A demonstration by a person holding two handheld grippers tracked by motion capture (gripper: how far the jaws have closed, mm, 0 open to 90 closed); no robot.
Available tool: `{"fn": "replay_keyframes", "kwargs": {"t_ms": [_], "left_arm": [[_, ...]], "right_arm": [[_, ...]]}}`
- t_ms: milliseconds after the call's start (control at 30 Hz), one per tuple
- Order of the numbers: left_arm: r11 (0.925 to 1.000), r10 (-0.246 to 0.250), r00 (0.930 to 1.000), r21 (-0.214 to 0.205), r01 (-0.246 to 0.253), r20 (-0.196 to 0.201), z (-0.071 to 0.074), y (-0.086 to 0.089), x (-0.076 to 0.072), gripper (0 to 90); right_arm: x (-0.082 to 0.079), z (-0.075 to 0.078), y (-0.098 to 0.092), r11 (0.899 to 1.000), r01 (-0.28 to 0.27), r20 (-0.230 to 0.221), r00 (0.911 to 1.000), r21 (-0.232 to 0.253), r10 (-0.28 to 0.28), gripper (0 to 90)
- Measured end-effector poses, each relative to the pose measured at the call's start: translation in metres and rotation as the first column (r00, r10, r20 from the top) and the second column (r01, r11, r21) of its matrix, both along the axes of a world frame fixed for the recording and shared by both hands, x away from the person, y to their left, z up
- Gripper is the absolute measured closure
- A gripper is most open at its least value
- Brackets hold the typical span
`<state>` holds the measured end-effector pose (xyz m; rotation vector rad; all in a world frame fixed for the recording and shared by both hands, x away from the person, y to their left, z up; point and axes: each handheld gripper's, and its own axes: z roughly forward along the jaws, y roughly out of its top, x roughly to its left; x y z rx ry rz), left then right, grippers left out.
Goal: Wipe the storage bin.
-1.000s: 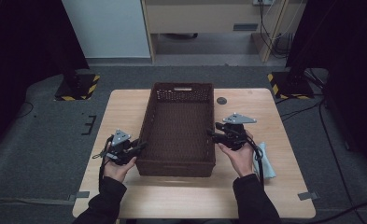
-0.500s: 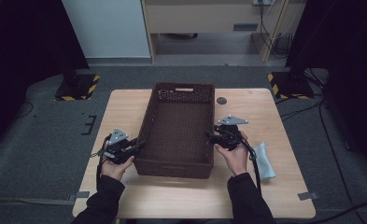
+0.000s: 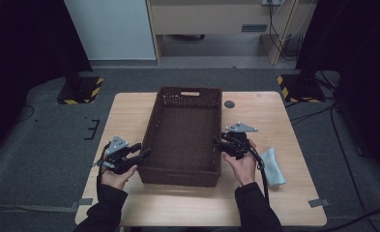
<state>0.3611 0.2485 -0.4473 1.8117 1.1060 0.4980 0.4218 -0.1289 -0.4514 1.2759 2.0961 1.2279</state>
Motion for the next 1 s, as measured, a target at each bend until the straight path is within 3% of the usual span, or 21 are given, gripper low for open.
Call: {"fn": "replay_keyframes", "kwargs": {"t_ms": [100, 233, 467, 700, 833, 1000], "left_arm": [[0.9987, 0.024, 0.9996, 0.047, -0.023, -0.014, -0.001, 0.0, -0.002, 61.6], [0.9989, 0.039, 0.9988, 0.026, -0.038, -0.03, -0.001, 0.005, -0.001, 68.2], [0.998, 0.048, 0.9987, 0.042, -0.048, -0.017, -0.001, 0.01, 0.004, 69.6], [0.9969, 0.057, 0.9983, 0.054, -0.057, -0.012, -0.001, 0.013, 0.006, 70.6], [0.9964, 0.069, 0.9975, 0.049, -0.069, -0.009, -0.001, 0.018, 0.008, 71.9], [0.9953, 0.082, 0.9966, 0.052, -0.082, -0.005, -0.001, 0.024, 0.01, 72.0]], "right_arm": [[-0.005, 0.002, 0.004, 0.999, 0.011, 0.0, 0.9999, -0.03, -0.011, 57.2], [-0.011, 0.003, 0.006, 1.0, 0.006, -0.006, 1.0, -0.028, -0.006, 54.9], [-0.005, 0.004, 0.005, 1.0, -0.03, -0.011, 0.9995, -0.001, 0.03, 52.3], [-0.006, 0.005, 0.01, 1.0, -0.009, -0.021, 0.9997, 0.006, 0.009, 50.8], [-0.008, 0.008, 0.01, 1.0, 0.015, 0.007, 0.9999, -0.007, -0.015, 46.9], [0.006, 0.008, 0.01, 1.0, 0.026, 0.015, 0.9995, -0.004, -0.026, 45.4]]}}
